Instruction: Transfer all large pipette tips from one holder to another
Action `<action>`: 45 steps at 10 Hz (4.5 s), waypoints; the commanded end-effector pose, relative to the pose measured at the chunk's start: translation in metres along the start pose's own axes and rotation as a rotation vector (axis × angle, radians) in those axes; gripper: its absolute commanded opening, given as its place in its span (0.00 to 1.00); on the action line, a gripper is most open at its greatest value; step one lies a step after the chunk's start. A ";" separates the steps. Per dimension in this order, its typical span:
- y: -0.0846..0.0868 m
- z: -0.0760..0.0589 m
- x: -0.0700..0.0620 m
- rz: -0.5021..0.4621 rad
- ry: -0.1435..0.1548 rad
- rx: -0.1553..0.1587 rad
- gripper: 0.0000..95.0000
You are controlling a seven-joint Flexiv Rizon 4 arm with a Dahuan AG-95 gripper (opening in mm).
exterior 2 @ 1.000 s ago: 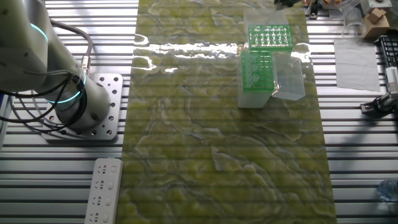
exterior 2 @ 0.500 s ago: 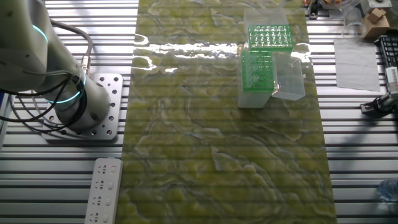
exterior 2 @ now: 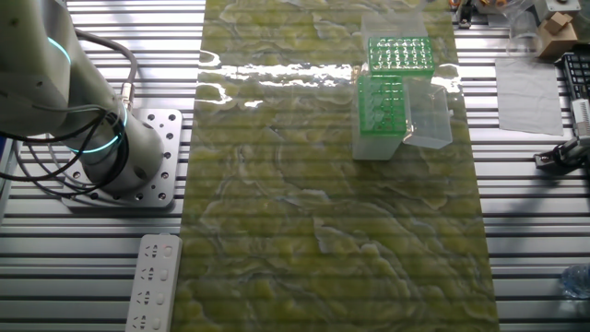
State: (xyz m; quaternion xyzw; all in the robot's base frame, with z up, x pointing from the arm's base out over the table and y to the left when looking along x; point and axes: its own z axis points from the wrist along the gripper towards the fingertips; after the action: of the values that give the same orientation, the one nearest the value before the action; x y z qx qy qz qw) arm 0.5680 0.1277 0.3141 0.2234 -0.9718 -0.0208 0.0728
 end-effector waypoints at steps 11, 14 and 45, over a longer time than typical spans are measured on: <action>-0.080 0.016 0.037 -0.355 0.051 0.122 0.00; -0.087 0.019 0.040 -0.372 0.048 0.130 0.00; -0.079 0.051 0.048 -0.300 -0.041 0.108 0.40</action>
State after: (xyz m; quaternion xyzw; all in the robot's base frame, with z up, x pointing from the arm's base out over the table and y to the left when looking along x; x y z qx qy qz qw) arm 0.5524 0.0361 0.2638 0.3692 -0.9285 0.0160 0.0369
